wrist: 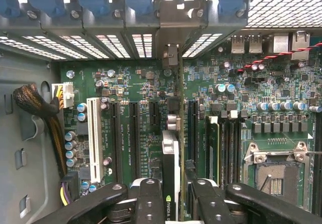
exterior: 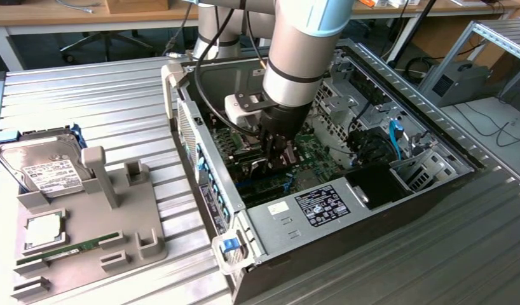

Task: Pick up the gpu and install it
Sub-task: 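Insert the gpu into the slot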

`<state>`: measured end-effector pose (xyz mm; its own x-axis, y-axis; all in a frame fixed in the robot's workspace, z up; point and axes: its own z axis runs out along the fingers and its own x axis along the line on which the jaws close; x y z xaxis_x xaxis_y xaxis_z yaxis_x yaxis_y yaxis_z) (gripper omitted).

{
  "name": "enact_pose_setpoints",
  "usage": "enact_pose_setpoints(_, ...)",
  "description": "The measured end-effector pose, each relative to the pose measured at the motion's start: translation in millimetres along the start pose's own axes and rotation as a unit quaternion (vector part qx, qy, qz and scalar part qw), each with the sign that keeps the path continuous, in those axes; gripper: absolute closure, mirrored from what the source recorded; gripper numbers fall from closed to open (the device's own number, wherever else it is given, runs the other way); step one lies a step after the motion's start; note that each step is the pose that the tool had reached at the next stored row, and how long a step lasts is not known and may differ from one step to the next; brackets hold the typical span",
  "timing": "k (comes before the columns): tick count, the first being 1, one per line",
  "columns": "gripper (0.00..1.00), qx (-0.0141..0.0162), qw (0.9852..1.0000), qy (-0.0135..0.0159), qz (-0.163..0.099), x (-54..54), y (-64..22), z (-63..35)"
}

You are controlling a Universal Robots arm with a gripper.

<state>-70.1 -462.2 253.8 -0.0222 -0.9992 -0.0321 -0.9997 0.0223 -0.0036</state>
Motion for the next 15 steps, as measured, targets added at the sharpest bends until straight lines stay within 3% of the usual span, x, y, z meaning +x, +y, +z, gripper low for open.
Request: enact_pose_setpoints(15,0.73,0.0002,1.0,-0.0001,0.001,-0.8,1.4,0.8)
